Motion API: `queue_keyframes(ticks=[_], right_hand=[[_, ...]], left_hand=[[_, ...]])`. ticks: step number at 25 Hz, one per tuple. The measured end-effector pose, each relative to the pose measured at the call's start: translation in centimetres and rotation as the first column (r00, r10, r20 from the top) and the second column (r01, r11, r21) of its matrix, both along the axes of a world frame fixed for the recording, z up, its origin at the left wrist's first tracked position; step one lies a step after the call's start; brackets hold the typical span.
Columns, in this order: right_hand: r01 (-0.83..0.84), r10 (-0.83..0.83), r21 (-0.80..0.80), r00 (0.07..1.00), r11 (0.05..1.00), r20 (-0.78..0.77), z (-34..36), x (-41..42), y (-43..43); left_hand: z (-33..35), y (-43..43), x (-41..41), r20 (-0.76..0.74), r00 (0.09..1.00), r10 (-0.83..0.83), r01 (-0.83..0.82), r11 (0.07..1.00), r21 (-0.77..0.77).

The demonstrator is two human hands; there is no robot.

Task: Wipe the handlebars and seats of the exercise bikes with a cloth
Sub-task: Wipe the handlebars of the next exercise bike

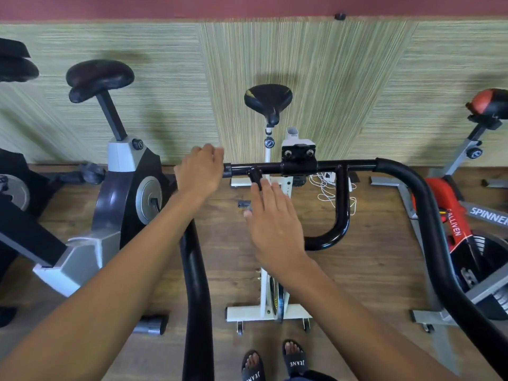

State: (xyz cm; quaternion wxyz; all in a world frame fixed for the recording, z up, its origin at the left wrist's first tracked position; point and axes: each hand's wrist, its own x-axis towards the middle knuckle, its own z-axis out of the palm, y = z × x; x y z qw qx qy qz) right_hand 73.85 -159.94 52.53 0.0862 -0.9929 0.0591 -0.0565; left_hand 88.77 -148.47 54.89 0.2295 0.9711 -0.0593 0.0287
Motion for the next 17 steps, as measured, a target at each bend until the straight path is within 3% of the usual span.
queue_keyframes(ticks=[3,7,13,17], right_hand=[[0.010,-0.010,-0.063,1.000,0.998,0.008,-0.5,-0.4,0.1],[-0.050,0.058,-0.118,0.996,0.992,0.069,-0.9,-6.0,-1.4],[0.061,-0.055,-0.025,0.977,0.998,0.206,-2.1,-9.0,-4.0],[0.132,-0.138,0.044,0.973,0.990,0.187,-2.1,-9.4,-5.3]], left_hand=[[0.3,-2.9,0.9,-0.017,0.999,-0.051,0.052,0.998,0.022],[-0.9,-4.3,0.0,-0.032,0.999,-0.012,0.022,0.951,0.308],[-1.4,-3.8,-0.2,0.063,0.997,-0.035,0.016,0.960,0.280],[-1.7,-3.9,-0.4,0.100,0.995,-0.028,0.000,0.964,0.267]])
